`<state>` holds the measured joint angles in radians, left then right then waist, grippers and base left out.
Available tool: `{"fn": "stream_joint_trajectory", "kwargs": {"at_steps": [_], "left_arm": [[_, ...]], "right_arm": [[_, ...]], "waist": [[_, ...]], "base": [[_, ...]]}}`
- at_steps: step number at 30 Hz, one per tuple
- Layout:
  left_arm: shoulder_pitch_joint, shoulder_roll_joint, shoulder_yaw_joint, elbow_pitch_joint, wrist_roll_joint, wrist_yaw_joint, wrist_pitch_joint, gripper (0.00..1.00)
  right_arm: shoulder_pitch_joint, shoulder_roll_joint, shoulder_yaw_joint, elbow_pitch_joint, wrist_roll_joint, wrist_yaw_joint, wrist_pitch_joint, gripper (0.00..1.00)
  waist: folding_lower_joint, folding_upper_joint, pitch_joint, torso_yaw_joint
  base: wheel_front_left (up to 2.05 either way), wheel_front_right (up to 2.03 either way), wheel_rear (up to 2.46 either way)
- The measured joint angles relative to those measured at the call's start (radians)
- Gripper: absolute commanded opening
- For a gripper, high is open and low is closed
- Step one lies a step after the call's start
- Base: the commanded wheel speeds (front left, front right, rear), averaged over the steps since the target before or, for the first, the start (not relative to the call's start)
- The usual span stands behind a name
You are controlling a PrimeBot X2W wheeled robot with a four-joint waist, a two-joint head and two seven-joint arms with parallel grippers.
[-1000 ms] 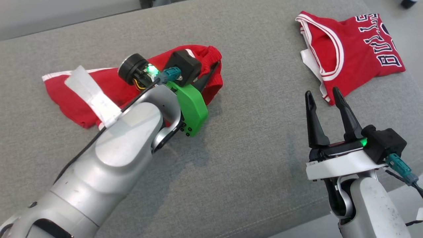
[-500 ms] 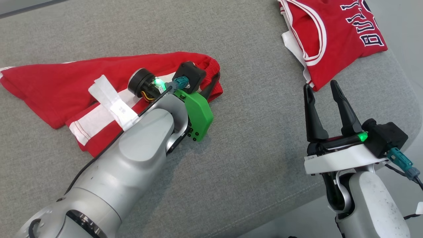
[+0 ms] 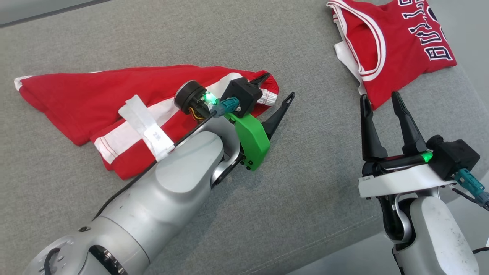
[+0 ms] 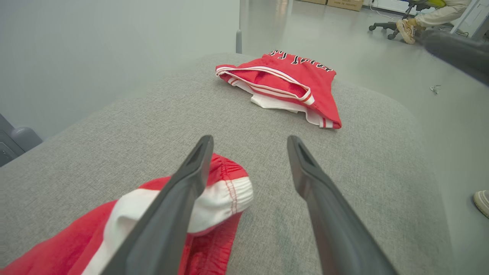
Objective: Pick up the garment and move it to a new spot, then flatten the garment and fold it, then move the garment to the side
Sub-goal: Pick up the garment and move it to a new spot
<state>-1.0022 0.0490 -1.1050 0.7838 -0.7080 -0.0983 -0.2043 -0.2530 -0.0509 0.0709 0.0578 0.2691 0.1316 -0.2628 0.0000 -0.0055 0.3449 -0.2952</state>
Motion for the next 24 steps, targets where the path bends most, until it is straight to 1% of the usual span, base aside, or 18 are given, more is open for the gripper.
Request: {"fn": "stream_joint_trajectory", "kwargs": {"at_steps": [8, 10, 13, 16, 18, 24], "left_arm": [[0.008, 0.0, -0.015, -0.042, -0.039, 0.046, -0.04, 1.0], [0.012, 0.0, -0.011, -0.043, -0.04, 0.053, -0.044, 1.0], [0.033, 0.0, 0.01, -0.039, -0.046, 0.08, -0.052, 1.0], [0.069, 0.002, 0.06, -0.049, -0.046, 0.115, -0.055, 1.0], [0.1, 0.01, 0.114, -0.089, -0.033, 0.142, -0.057, 1.0], [0.254, 0.072, 0.282, -0.227, 0.038, 0.207, -0.058, 1.0]], "right_arm": [[0.005, 0.0, -0.022, -0.001, -0.027, 0.0, 0.0, 1.0], [0.006, 0.0, -0.024, -0.001, -0.028, 0.0, 0.0, 1.0], [0.015, 0.0, -0.028, -0.001, -0.038, 0.0, 0.0, 1.0], [0.025, 0.0, -0.036, 0.001, -0.045, 0.0, 0.0, 1.0], [0.027, 0.001, -0.041, 0.002, -0.052, 0.0, 0.0, 1.0], [0.042, 0.0, -0.051, 0.013, -0.072, 0.0, 0.0, 1.0]], "waist": [[0.0, 0.0, -0.037, 0.055], [0.0, 0.0, -0.043, 0.063], [0.0, 0.0, -0.061, 0.09], [0.0, 0.0, -0.081, 0.119], [0.0, 0.0, -0.095, 0.139], [0.0, 0.0, -0.144, 0.194]], "base": [[0.0, 0.0, 0.0], [0.0, 0.0, 0.0], [0.0, 0.0, 0.0], [0.0, 0.0, 0.0], [0.0, 0.0, 0.0], [0.0, 0.0, 0.0]]}}
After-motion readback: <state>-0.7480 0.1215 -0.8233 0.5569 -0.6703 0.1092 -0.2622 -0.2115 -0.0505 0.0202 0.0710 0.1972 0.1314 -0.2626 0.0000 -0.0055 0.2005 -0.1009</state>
